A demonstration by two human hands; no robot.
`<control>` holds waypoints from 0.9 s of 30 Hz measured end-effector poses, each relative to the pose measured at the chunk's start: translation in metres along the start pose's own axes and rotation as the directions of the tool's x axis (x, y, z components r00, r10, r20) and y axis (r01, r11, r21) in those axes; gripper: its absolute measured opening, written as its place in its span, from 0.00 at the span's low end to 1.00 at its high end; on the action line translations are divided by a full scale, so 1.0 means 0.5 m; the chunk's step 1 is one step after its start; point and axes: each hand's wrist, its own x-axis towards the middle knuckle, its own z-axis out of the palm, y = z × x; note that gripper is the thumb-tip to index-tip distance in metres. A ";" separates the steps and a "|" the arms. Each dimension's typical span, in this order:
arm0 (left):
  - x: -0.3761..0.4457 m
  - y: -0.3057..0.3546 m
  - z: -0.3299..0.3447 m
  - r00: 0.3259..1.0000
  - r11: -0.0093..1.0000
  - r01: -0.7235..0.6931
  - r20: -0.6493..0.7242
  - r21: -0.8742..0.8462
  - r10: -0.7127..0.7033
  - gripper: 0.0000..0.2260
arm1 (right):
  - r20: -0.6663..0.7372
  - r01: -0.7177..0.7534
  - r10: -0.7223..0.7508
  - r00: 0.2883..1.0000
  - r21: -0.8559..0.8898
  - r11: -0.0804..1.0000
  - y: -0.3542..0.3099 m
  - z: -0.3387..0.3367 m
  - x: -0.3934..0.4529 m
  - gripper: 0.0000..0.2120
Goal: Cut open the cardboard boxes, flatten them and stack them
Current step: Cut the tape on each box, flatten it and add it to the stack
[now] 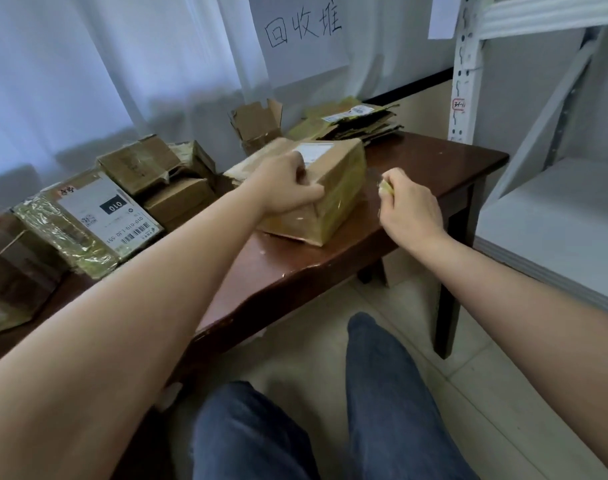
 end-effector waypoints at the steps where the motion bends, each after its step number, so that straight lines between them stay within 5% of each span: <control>1: -0.019 -0.016 -0.017 0.997 0.998 -0.064 0.045 -0.024 0.065 0.28 | -0.005 0.021 -0.021 1.000 0.039 0.999 -0.001 0.003 0.003 0.08; 7: -0.096 -0.104 -0.075 0.989 0.992 -0.090 0.125 0.094 0.078 0.34 | -0.154 0.098 -0.093 0.984 0.025 0.995 -0.050 0.013 0.022 0.23; 13: -0.098 -0.109 0.006 0.982 0.948 -0.180 0.001 0.262 0.187 0.45 | 0.015 0.312 -0.313 0.950 -0.103 0.944 -0.068 0.047 0.013 0.29; 21: -0.095 -0.117 0.034 0.957 0.953 -0.184 -0.175 0.241 0.229 0.37 | 0.068 0.348 -0.344 0.937 -0.300 0.888 -0.075 0.051 0.020 0.35; 27: -0.081 -0.116 0.008 0.940 0.901 -0.270 -0.110 0.339 0.323 0.33 | 0.087 0.413 -0.407 0.909 -0.305 0.858 -0.072 0.038 0.033 0.34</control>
